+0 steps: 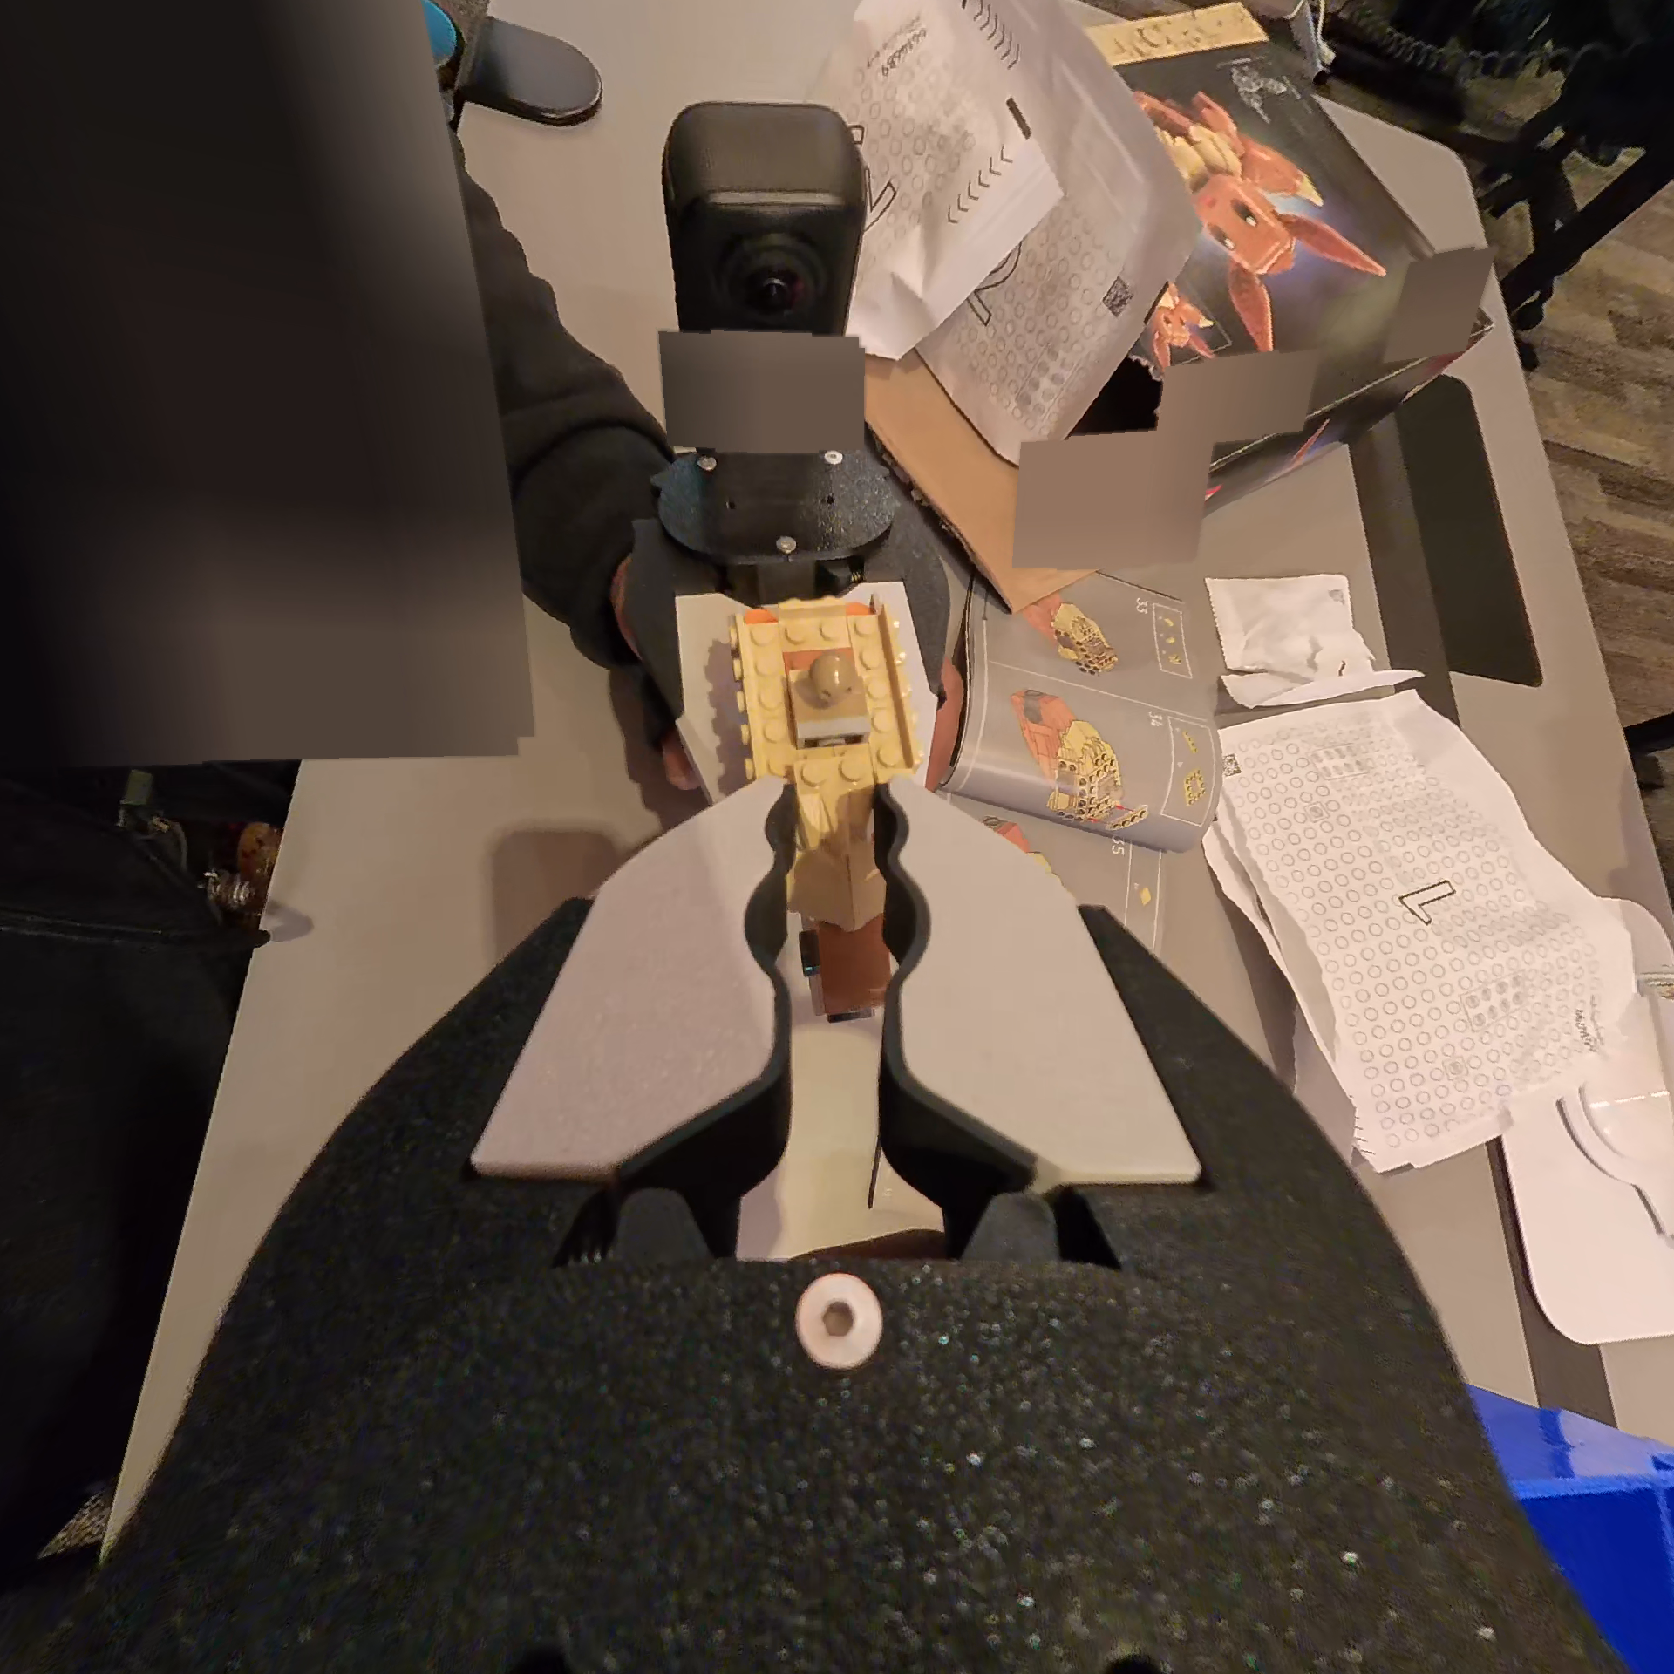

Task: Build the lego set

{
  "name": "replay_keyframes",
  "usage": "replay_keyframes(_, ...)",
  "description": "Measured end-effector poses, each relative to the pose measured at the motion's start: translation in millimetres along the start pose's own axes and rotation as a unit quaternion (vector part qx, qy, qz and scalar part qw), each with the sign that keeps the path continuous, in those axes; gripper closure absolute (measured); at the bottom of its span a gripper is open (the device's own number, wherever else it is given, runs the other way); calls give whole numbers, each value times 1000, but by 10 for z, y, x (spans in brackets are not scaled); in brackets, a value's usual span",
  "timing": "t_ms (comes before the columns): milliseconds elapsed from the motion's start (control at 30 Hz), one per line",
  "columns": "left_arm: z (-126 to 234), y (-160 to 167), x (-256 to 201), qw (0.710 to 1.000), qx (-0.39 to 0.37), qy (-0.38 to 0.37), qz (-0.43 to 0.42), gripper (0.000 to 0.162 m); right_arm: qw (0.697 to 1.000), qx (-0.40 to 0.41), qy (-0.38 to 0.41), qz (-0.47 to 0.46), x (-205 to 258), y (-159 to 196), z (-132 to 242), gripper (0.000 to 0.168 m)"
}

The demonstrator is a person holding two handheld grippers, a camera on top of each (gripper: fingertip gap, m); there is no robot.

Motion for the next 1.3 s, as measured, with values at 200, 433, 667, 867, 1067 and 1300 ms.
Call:
replay_keyframes(200, 3, -1, -2, 1000, -1, 2, -1, 144, 1000, -1, 2, -1, -1, 2, 0, 153)
replay_keyframes(433, 4, -1, -5, 1000, -1, 4, 0, 144, 1000, -5, 1, -6, -5, 8, -5, 153)
replay_keyframes(667, 6, -1, -6, 1000, -2, 7, 1, 144, 1000, -9, -2, -10, -6, 16, -8, 152)
replay_keyframes(867, 8, -3, -8, 1000, -3, 8, 1, 144, 1000, -11, -2, -10, 1, 18, -6, 152)
replay_keyframes(1067, 8, -4, -10, 1000, -3, 10, 1, 144, 1000, -12, -3, -10, 4, 19, -5, 152)
replay_keyframes(1300, 8, -5, -11, 1000, -5, 12, 5, 144, 1000, -15, -2, -15, -5, 20, -4, 150)
Point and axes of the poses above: each gripper's, where its closed fingertips meet, z back along the fingers, y out of its underside, x = y × z across the jaws, the point moved 10 cm from there along z, back along the fingers, and after that the axes turned 5 degrees about x, right-handed, at the moved point
